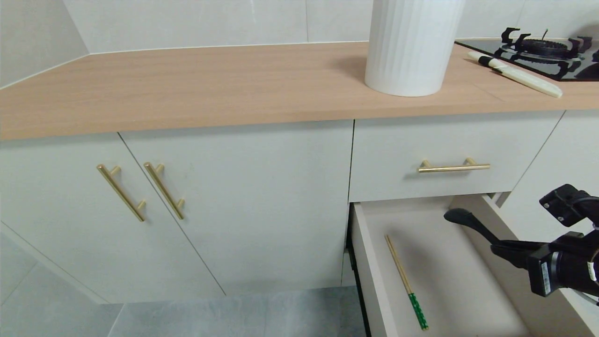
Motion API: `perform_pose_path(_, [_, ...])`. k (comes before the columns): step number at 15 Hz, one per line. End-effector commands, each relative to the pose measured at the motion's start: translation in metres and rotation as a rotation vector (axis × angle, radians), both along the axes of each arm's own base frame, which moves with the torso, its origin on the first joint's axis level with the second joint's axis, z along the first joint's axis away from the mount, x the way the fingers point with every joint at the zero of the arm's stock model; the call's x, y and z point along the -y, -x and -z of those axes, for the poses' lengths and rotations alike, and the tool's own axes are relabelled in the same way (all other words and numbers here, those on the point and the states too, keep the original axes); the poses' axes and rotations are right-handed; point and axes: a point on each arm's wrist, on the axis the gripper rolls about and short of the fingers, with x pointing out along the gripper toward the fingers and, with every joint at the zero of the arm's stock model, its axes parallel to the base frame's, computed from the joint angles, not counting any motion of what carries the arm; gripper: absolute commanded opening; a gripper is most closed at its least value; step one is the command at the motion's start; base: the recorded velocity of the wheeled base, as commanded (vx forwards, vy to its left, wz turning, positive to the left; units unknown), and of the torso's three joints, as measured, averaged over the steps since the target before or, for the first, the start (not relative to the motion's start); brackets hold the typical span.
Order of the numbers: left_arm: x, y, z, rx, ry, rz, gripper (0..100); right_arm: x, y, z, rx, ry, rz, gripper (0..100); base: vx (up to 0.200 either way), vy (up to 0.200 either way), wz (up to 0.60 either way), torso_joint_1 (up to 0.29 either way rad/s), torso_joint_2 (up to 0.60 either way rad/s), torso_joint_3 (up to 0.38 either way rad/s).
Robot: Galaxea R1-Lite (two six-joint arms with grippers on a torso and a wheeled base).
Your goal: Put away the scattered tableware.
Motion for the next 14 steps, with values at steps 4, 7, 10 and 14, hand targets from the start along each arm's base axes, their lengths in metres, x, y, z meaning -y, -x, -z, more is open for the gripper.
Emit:
perform_pose_path(4, [0.0, 0.0, 0.0, -0.001, 0.0, 0.0, 100, -0.001, -0.003, 0.006, -0.027, 0.006, -0.003, 0, 0.0, 0.0, 0.0, -0.005, 0.02, 0.01])
perform_pose_path(7, [0.0, 0.0, 0.0, -0.001, 0.0, 0.0, 100, -0.008, -0.015, 0.014, -0.074, 0.032, -0.023, 0, 0.0, 0.0, 0.0, 0.0, 0.0, 0.0])
perform_pose_path(10, [0.0, 0.0, 0.0, -0.001, 0.0, 0.0, 100, -0.026, -0.038, 0.039, -0.212, 0.012, 0.052, 0, 0.0, 0.0, 0.0, 0.0, 0.0, 0.0])
perform_pose_path(14, [0.0, 0.0, 0.0, -0.001, 0.0, 0.0, 100, -0.033, -0.06, 0.078, -0.334, 0.042, 0.072, 0, 0.0, 0.0, 0.0, 0.0, 0.0, 0.0])
